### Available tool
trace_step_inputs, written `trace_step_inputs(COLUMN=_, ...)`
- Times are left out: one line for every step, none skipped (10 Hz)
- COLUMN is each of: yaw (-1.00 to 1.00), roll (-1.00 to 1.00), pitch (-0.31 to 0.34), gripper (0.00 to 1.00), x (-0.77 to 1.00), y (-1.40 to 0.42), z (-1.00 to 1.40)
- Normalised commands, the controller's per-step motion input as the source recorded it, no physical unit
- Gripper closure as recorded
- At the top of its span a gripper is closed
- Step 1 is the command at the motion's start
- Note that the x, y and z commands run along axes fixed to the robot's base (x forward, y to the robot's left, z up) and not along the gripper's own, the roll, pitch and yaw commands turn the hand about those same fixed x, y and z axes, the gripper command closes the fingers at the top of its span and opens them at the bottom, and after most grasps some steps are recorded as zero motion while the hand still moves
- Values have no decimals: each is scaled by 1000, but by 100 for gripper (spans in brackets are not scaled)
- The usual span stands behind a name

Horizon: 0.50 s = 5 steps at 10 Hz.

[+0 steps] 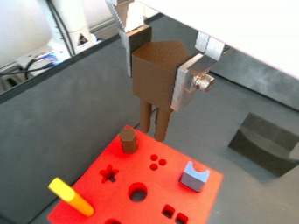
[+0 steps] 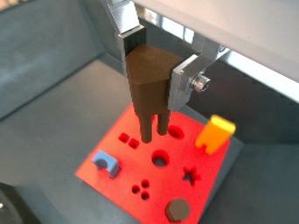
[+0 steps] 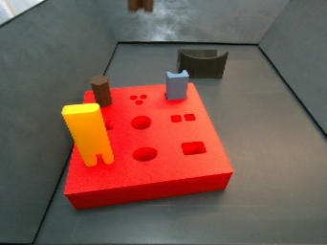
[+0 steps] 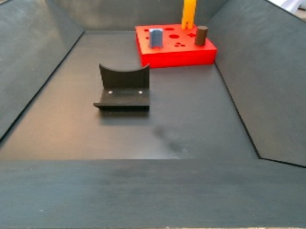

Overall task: Pick up the 3 prong object. Move up. Move to above the board. Insert the 3 prong object.
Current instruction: Insert the 3 prong object.

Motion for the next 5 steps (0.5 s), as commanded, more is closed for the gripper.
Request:
trace_step_inputs(yaw=-497, roll=-14, pitch=-194, gripper=100, x=-291, y=237, z=-723)
trace_step_inputs(yaw=-489, roll=-20, pitch=-194, gripper=100, x=-266, y=254, z=-720)
trace_step_inputs(yaw=-489, roll=-33, pitch=-183, gripper=100, x=-194, y=283, z=-737)
trace_step_inputs(yaw=-674, roll=-124, pitch=-204, gripper=100, x=-131, y=77, z=-597)
trace_step_inputs(yaw=-869, roll=-156, pitch=-201, gripper=100, x=0, y=0, z=-551)
